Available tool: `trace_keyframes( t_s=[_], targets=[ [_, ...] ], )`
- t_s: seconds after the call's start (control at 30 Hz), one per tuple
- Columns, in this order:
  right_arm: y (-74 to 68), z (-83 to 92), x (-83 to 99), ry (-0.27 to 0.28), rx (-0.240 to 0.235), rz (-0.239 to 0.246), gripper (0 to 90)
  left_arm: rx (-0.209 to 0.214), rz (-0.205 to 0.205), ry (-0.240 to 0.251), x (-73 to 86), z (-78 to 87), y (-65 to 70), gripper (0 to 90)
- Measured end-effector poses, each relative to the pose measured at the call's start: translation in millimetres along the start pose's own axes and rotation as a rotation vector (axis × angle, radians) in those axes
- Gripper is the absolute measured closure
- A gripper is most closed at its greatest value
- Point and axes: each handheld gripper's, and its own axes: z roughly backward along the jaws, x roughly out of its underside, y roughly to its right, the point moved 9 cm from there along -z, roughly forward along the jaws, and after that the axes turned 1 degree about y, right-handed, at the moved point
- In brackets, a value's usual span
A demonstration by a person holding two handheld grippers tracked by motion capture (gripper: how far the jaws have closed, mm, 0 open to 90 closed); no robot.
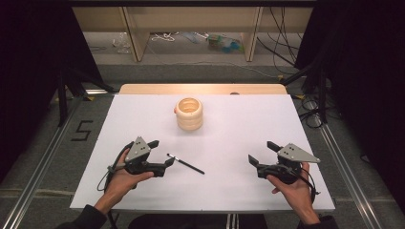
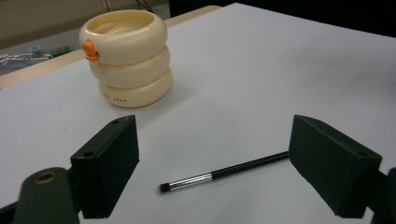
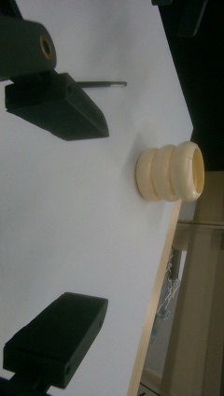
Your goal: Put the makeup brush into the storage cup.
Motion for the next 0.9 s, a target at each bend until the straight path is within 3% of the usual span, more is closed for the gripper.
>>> trace_keyframes(
  t_s=[0.13,0.23,0.27,0.6,0.63,0.73,0.77,0.9],
  targets=[
    [-1.4,-1.1,0.0,0.003,-0.006,-0.001,16.4,0.034,-0.032,-0.057,-1.3,-9.0,-0.6,16.2],
    [-1.0,-1.0,0.8,-0.004,0.0,-0.005,16.5,0.056,-0.009,-0.1,-1.4,-12.0,2.0,16.6],
    [-1.1,-1.1,1.1,-0.005,0.003,-0.013,16.5,0.073,-0.044,-0.136,-2.2,-13.3,1.4,17.0],
    [-2.5,-3.3,2.6,-0.014,-0.014,-0.014,16.6,0.116,-0.071,-0.185,-8.5,-23.6,0.6,17.3],
    [-2.1,-3.0,3.6,-0.025,-0.013,-0.01,16.6,0.125,-0.102,-0.214,-7.7,-23.3,-2.0,17.5],
    [-2.8,-3.2,3.7,-0.028,-0.016,-0.006,16.6,0.135,-0.111,-0.245,-5.6,-26.4,-2.7,17.5],
    [-3.0,-3.7,3.5,-0.024,-0.015,-0.006,16.7,0.141,-0.155,-0.278,-4.5,-30.1,-3.9,17.7],
    [-3.6,-5.0,4.5,-0.029,-0.021,-0.009,16.8,0.157,-0.178,-0.315,-3.6,-35.2,-3.5,18.7]
  ],
)
